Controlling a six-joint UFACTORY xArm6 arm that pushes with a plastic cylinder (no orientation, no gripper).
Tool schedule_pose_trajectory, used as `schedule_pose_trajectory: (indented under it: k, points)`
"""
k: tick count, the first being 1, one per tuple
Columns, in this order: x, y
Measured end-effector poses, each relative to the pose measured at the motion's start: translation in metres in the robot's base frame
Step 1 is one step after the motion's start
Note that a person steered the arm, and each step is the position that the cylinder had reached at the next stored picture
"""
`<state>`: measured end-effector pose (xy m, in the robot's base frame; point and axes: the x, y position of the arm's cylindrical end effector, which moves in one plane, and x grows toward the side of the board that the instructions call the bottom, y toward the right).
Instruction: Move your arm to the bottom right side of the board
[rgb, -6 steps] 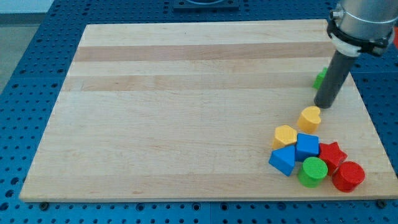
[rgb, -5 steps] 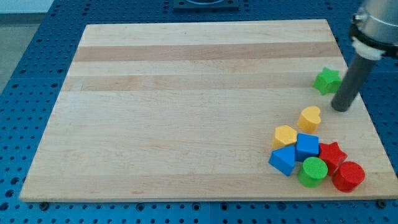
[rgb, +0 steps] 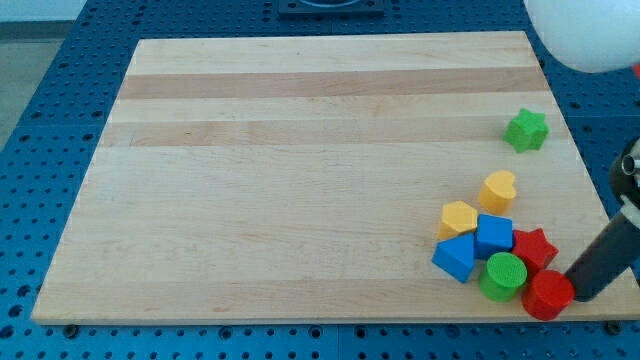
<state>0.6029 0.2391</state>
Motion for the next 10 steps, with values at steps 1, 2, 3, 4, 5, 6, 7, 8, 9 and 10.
schedule_pose_trajectory:
  k: [1,2,3,4,5,6,7,8,9,10]
  points:
    - [0.015,0.005]
    - [0.016,0.0]
    - [0.015,-0.023]
    - [0.015,-0.069]
    - [0.015,-0.123]
    - [0.016,-0.173]
    - [0.016,-0.173]
    - [0.016,-0.126]
    - [0.016,-0.118]
    - [0.016,-0.067]
